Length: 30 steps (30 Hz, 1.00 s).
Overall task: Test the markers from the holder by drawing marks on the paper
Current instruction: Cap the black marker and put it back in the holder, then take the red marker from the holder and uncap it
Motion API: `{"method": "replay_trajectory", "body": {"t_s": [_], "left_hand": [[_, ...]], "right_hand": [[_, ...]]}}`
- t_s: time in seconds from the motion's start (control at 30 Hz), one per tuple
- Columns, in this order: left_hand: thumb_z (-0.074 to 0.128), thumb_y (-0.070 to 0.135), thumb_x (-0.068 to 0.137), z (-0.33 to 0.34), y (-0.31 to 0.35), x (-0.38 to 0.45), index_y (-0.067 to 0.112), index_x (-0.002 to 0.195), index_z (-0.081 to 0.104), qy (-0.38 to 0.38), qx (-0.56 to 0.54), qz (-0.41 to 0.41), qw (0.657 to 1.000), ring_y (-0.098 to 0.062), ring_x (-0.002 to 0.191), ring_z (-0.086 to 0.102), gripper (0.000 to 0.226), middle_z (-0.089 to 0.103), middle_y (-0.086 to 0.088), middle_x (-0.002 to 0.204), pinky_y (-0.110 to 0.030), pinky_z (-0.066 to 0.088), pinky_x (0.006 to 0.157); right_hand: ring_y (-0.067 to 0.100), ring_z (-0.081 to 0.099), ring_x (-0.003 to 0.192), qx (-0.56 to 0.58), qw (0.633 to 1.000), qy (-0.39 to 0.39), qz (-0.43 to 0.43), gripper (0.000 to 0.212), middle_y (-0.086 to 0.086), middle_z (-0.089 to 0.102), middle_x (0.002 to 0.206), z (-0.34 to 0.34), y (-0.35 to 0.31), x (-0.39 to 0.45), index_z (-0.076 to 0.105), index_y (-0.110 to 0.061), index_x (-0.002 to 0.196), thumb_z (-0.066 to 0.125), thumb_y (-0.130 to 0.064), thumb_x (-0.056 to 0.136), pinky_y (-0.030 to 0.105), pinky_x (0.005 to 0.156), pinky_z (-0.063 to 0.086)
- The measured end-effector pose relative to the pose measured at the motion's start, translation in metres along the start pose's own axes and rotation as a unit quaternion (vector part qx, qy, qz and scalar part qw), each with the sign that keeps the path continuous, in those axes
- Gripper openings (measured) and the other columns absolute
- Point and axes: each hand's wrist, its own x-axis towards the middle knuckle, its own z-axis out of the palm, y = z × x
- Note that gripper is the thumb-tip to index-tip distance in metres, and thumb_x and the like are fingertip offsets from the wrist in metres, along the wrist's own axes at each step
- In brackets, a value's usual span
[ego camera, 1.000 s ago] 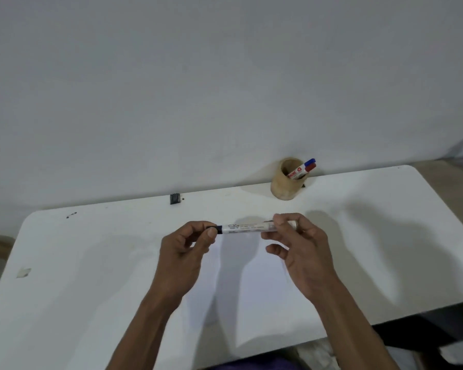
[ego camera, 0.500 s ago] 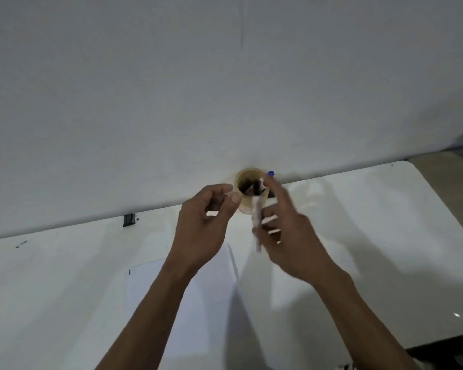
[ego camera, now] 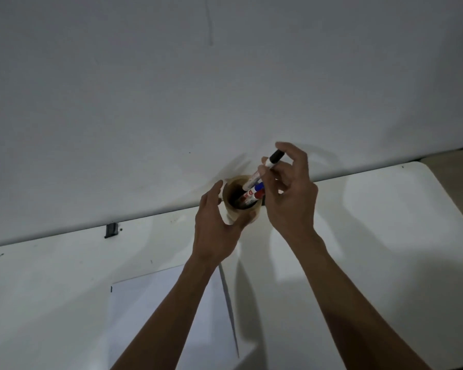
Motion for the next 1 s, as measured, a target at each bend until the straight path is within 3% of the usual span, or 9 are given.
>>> {"method": "replay_trajectory", "body": {"t_s": [0.23,0.43,0.53,0.67,0.83,1.0], "left_hand": [[0.083,0.041,0.077,0.003,-0.004,0.003,0.032,0.14,0.045,0.014,-0.025,0.055,0.998,-0.008,0.124,0.056,0.074,0.05,0.027,0.131,-0.043,0.055,0.098],[0.083,0.041,0.077,0.001,-0.004,0.003,0.059,0.126,0.039,0.02,-0.029,0.076,0.997,0.004,0.119,0.054,0.068,0.047,0.051,0.12,-0.033,0.055,0.095],[0.083,0.041,0.077,0.003,-0.007,0.005,0.047,0.133,0.044,0.019,-0.033,0.074,0.996,0.003,0.119,0.054,0.069,0.046,0.049,0.119,-0.036,0.054,0.097],[0.082,0.041,0.078,0.004,-0.008,0.004,0.047,0.133,0.04,0.015,-0.036,0.077,0.996,0.015,0.112,0.05,0.07,0.042,0.055,0.116,-0.03,0.053,0.096],[0.081,0.025,0.081,0.0,0.001,0.001,0.057,0.12,0.035,0.016,-0.031,0.111,0.993,0.028,0.109,0.045,0.068,0.04,0.062,0.115,-0.012,0.044,0.084],[0.08,0.029,0.082,0.0,0.0,0.001,0.057,0.123,0.038,0.02,-0.036,0.109,0.993,0.023,0.112,0.047,0.066,0.041,0.059,0.118,-0.015,0.047,0.086]], "right_hand": [[0.015,0.075,0.086,-0.072,0.997,0.025,-0.02,0.02,0.0,0.077,0.097,0.012,0.027,-0.003,0.073,-0.007,0.11,0.076,-0.011,0.09,0.02,0.075,0.06],[0.013,0.073,0.084,-0.134,0.99,0.032,-0.002,0.014,0.004,0.08,0.095,0.017,0.027,-0.002,0.079,-0.008,0.099,0.072,-0.019,0.093,0.027,0.076,0.061],[0.014,0.074,0.088,-0.135,0.99,0.024,0.018,0.019,0.004,0.08,0.1,0.016,0.023,-0.001,0.079,-0.009,0.104,0.069,-0.023,0.094,0.033,0.078,0.062],[0.008,0.071,0.095,-0.103,0.99,0.033,0.094,0.032,-0.001,0.075,0.111,0.005,0.014,-0.008,0.07,-0.015,0.117,0.075,-0.032,0.09,0.022,0.074,0.058],[-0.005,0.067,0.082,-0.094,0.987,0.041,0.126,0.026,-0.01,0.069,0.088,0.004,0.018,-0.029,0.068,-0.018,0.092,0.087,-0.029,0.078,0.009,0.064,0.051],[-0.011,0.065,0.077,-0.092,0.988,0.059,0.107,0.017,-0.005,0.07,0.082,0.01,0.028,-0.033,0.075,-0.009,0.088,0.086,-0.02,0.08,0.0,0.071,0.044]]}}
